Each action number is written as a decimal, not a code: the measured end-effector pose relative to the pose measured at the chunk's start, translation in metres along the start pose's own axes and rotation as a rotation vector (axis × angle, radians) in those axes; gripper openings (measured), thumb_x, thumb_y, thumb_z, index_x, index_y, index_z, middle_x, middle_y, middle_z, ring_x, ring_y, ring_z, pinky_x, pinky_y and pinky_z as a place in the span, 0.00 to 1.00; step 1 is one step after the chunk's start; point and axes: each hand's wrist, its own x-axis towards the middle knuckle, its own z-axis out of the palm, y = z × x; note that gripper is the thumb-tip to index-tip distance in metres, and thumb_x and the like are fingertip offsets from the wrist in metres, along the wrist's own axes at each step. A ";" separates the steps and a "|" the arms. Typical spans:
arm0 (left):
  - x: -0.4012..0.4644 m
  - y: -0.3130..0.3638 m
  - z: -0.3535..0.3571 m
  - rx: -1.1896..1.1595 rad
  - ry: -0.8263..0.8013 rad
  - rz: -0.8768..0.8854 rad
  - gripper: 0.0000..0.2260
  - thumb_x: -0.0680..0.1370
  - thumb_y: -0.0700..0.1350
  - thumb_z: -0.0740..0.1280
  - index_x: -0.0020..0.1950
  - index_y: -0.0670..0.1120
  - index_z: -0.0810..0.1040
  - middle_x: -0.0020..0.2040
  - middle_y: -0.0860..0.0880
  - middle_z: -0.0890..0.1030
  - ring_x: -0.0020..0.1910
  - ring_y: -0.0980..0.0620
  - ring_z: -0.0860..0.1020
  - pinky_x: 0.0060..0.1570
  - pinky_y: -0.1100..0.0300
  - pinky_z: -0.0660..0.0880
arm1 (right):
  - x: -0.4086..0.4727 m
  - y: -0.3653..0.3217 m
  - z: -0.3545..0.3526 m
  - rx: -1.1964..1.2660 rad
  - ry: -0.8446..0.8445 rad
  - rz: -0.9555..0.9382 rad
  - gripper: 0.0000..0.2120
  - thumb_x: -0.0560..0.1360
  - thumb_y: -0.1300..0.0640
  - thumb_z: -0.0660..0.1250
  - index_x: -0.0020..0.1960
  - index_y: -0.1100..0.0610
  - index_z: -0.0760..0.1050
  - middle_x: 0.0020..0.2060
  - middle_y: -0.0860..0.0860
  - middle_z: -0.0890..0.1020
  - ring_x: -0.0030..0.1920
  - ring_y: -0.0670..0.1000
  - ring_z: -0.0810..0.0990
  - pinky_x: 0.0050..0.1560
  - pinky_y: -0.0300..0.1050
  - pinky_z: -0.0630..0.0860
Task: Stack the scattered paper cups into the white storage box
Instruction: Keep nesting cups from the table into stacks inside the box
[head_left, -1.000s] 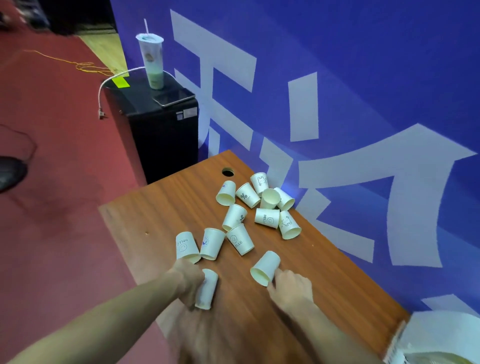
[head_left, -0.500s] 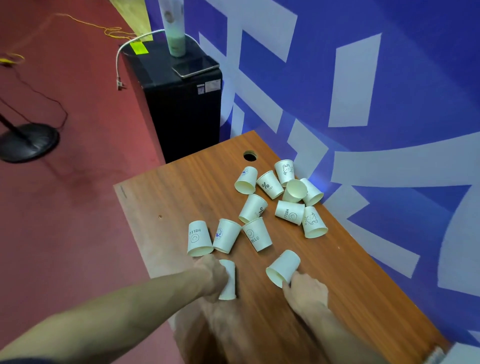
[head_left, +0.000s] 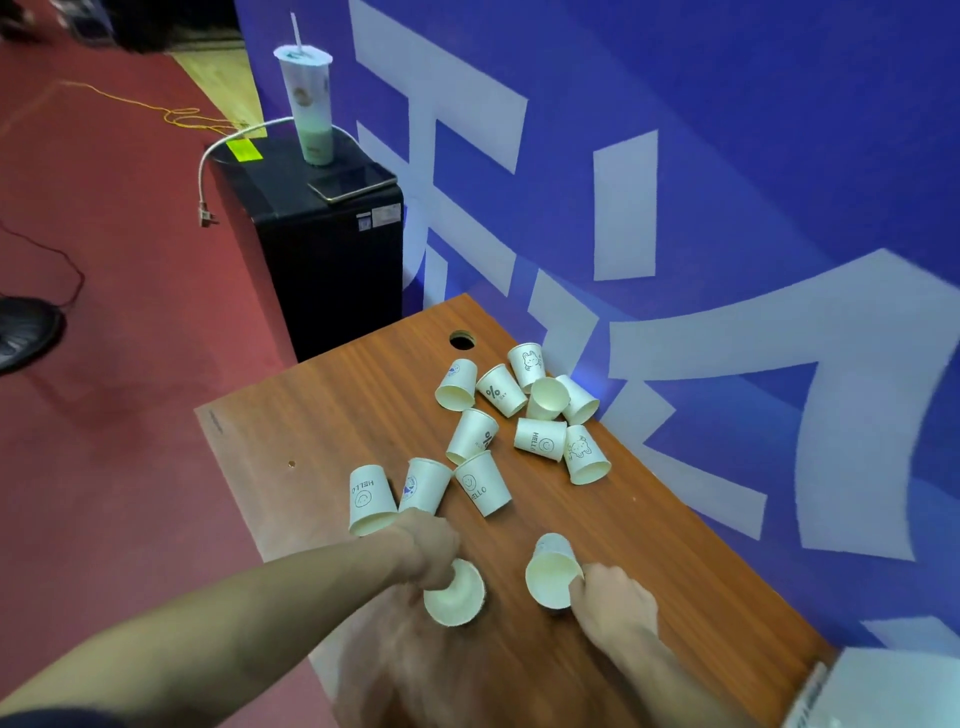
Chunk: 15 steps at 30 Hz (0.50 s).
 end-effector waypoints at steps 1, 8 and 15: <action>0.001 0.001 0.001 -0.027 0.055 -0.019 0.12 0.78 0.48 0.58 0.42 0.43 0.76 0.29 0.50 0.70 0.30 0.47 0.72 0.39 0.57 0.74 | -0.006 0.004 -0.002 0.004 0.008 0.007 0.16 0.77 0.52 0.52 0.52 0.52 0.78 0.50 0.52 0.83 0.52 0.56 0.81 0.46 0.46 0.71; -0.010 0.025 -0.010 -0.352 0.202 -0.060 0.13 0.77 0.51 0.58 0.37 0.44 0.70 0.32 0.50 0.73 0.26 0.54 0.71 0.41 0.56 0.75 | -0.058 0.041 -0.011 0.036 0.092 0.086 0.18 0.77 0.49 0.53 0.54 0.54 0.79 0.53 0.52 0.82 0.54 0.56 0.81 0.51 0.46 0.75; -0.024 0.085 -0.005 -0.498 0.204 -0.009 0.14 0.75 0.49 0.60 0.33 0.44 0.72 0.28 0.48 0.77 0.26 0.50 0.77 0.43 0.53 0.79 | -0.111 0.087 -0.008 0.139 0.137 0.176 0.17 0.77 0.49 0.53 0.53 0.55 0.78 0.53 0.54 0.82 0.54 0.57 0.81 0.50 0.46 0.74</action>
